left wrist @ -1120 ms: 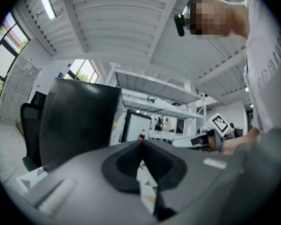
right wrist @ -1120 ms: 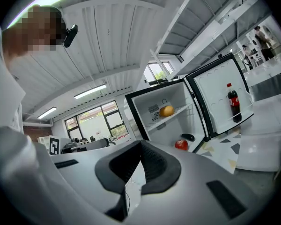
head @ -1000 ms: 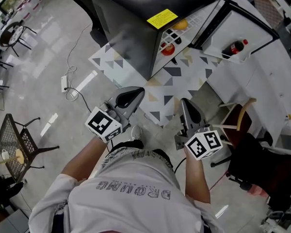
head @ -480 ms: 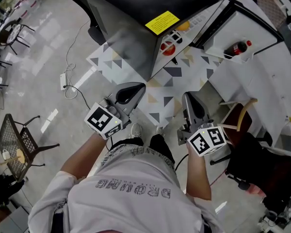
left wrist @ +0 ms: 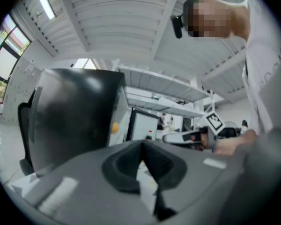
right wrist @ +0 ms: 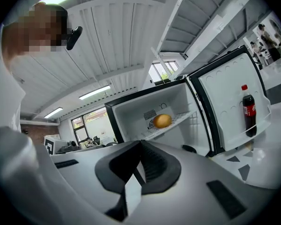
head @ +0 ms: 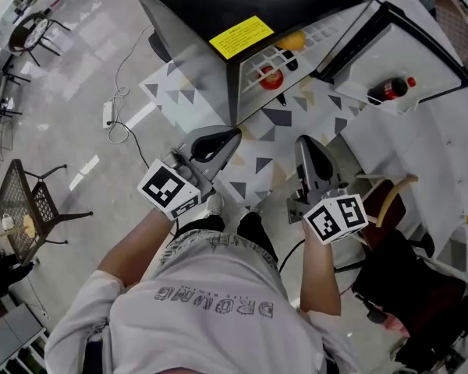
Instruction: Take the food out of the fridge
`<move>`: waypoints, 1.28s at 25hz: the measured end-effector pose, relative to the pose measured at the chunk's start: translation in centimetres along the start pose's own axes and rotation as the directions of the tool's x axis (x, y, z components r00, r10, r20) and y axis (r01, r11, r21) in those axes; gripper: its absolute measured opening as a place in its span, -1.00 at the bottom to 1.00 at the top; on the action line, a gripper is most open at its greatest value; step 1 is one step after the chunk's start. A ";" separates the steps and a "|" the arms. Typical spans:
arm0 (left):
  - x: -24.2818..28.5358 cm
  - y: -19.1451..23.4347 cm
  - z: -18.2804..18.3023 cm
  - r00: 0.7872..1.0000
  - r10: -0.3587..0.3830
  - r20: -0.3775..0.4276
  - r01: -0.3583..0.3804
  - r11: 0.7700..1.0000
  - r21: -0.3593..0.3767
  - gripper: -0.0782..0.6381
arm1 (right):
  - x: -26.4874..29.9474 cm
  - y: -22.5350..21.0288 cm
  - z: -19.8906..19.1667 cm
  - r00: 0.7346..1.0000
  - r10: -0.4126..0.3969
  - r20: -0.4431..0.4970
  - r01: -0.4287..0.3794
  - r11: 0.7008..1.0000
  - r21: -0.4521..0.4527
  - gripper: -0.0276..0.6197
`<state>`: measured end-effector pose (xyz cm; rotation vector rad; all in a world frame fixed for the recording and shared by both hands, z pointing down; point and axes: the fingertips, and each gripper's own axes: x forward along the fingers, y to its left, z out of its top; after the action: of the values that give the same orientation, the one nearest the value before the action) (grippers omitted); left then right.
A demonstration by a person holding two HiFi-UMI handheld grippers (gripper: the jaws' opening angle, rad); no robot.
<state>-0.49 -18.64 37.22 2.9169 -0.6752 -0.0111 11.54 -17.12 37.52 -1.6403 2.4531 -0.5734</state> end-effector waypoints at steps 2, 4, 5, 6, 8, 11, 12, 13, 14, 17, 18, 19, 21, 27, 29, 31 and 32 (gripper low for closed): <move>0.8 -0.2 0.1 1.000 0.025 -0.001 -0.025 1.000 0.002 -0.76 | 0.3 -0.9 0.4 1.000 0.023 -0.007 -0.023 1.000 -0.005 -0.91; 1.7 -0.3 0.2 0.999 0.048 0.002 -0.048 0.999 0.006 -0.76 | 0.7 -1.7 0.9 0.999 0.043 -0.011 -0.043 0.999 -0.015 -0.91; 2.1 -0.3 0.3 0.998 0.058 0.004 -0.058 0.998 0.007 -0.76 | 0.9 -2.2 1.1 0.998 0.054 -0.012 -0.054 0.998 -0.017 -0.91; 2.6 -0.3 0.5 0.998 0.068 0.007 -0.068 0.998 0.008 -0.76 | 1.1 -2.7 1.4 0.998 0.064 -0.014 -0.064 0.998 -0.019 -0.91; 3.5 -0.4 0.8 0.996 0.086 0.011 -0.086 0.996 0.010 -0.76 | 1.5 -3.6 1.8 0.996 0.082 -0.019 -0.082 0.996 -0.023 -0.91; 4.7 -0.3 0.7 0.994 0.109 0.004 -0.109 0.994 0.022 -0.76 | 2.3 -5.2 2.2 0.995 0.100 -0.031 -0.101 0.995 -0.027 -0.91; 5.0 -0.3 0.7 0.993 0.116 0.003 -0.116 0.993 0.024 -0.76 | 2.6 -5.8 2.3 0.994 0.105 -0.034 -0.105 0.994 -0.026 -0.91; 5.3 -0.3 0.8 0.993 0.122 0.004 -0.122 0.992 0.026 -0.76 | 2.9 -6.3 2.4 0.993 0.110 -0.035 -0.111 0.993 -0.027 -0.91; 5.6 -0.2 0.9 0.992 0.129 0.005 -0.129 0.991 0.028 -0.76 | 3.2 -6.7 2.5 0.993 0.115 -0.036 -0.117 0.993 -0.029 -0.91; 6.3 -0.1 1.1 0.989 0.149 0.006 -0.150 0.988 0.035 -0.76 | 4.1 -7.7 3.0 0.990 0.137 -0.037 -0.139 0.990 -0.036 -0.91; 6.5 -0.1 1.2 0.988 0.156 0.007 -0.156 0.987 0.038 -0.76 | 4.4 -8.0 3.3 0.989 0.145 -0.037 -0.147 0.988 -0.038 -0.91; 6.7 0.0 1.2 0.987 0.162 0.008 -0.162 0.986 0.040 -0.76 | 4.7 -8.2 3.5 0.987 0.154 -0.036 -0.155 0.987 -0.042 -0.91; 7.1 0.1 1.3 0.985 0.175 0.008 -0.175 0.984 0.042 -0.76 | 5.3 -8.5 4.0 0.984 0.172 -0.035 -0.174 0.983 -0.056 -0.90; 8.3 0.3 1.3 0.978 0.208 0.006 -0.209 0.977 0.043 -0.76 | 7.4 -9.1 5.2 0.970 0.242 -0.038 -0.244 0.966 -0.088 -0.81; 8.7 0.3 1.2 0.977 0.215 0.006 -0.215 0.976 0.044 -0.76 | 8.2 -9.4 5.3 0.963 0.264 -0.044 -0.267 0.960 -0.089 -0.75; 9.2 0.3 1.2 0.975 0.222 0.005 -0.222 0.974 0.043 -0.76 | 8.9 -9.8 5.5 0.959 0.277 -0.049 -0.281 0.955 -0.090 -0.73; 9.4 0.4 1.2 0.974 0.226 0.004 -0.226 0.973 0.042 -0.76 | 9.2 -10.0 5.6 0.958 0.283 -0.052 -0.286 0.954 -0.092 -0.71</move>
<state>7.71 -23.26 36.37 2.8603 -1.0151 0.0292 18.24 -30.17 37.13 -1.2789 2.7177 -0.4518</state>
